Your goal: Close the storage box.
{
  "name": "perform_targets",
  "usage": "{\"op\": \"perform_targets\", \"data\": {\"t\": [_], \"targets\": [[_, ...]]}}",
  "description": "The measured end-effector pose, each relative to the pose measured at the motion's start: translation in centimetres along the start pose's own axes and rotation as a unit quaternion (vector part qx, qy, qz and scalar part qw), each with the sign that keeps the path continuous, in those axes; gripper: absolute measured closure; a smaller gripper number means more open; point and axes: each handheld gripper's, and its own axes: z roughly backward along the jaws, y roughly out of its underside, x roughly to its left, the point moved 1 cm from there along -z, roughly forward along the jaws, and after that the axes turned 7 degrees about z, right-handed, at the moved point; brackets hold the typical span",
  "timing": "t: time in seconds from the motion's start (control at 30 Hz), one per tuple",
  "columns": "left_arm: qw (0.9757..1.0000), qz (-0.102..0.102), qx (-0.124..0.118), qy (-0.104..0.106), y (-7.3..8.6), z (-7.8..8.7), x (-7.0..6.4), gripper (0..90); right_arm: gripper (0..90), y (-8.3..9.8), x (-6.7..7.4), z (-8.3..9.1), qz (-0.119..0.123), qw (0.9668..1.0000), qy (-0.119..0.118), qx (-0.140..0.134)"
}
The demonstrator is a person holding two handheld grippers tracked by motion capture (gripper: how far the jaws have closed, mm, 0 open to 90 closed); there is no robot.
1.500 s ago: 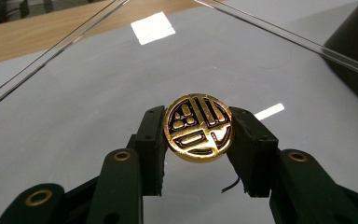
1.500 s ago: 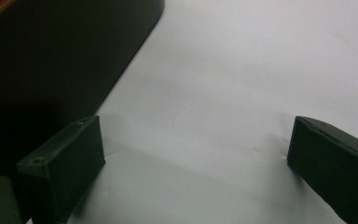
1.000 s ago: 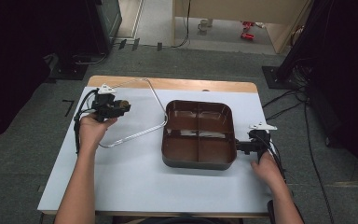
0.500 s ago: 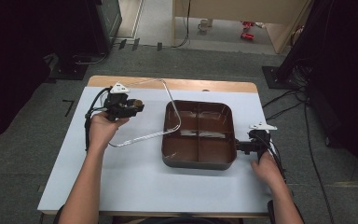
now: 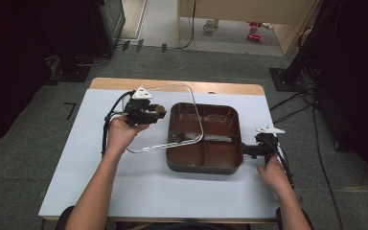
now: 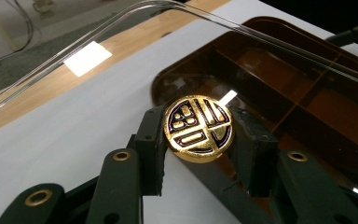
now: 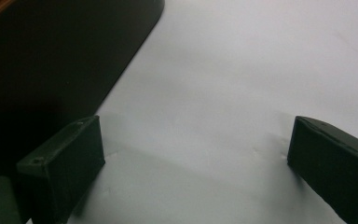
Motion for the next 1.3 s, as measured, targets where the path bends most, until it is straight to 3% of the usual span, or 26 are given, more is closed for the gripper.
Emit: {"op": "perform_targets", "data": {"t": [0.13, 0.57, 0.73, 1.0, 1.3], "targets": [[0.9995, -0.006, 0.007, 0.03, -0.2, -1.3, -1.2, 59.4, 2.9, 0.0, 0.0, 0.0, 0.001, 1.0, 0.0, 0.0], [0.9981, -0.032, 0.019, 0.049, -0.7, -3.7, -3.8, 59.4, 2.9, 0.0, 0.0, 0.0, -0.001, 1.0, -0.001, 0.0], [0.9967, -0.041, 0.023, 0.066, -0.9, -5.0, -5.1, 59.4, 2.9, 0.0, 0.0, 0.0, -0.001, 1.0, -0.001, 0.0], [0.9956, -0.054, 0.034, 0.068, -1.0, -6.8, -6.9, 59.4, 2.9, 0.0, 0.0, 0.0, -0.001, 1.0, -0.001, 0.0], [0.995, -0.055, 0.045, 0.069, -0.8, -8.9, -8.7, 59.3, 2.9, 0.0, 0.0, 0.0, -0.001, 1.0, -0.001, 0.0]]}}
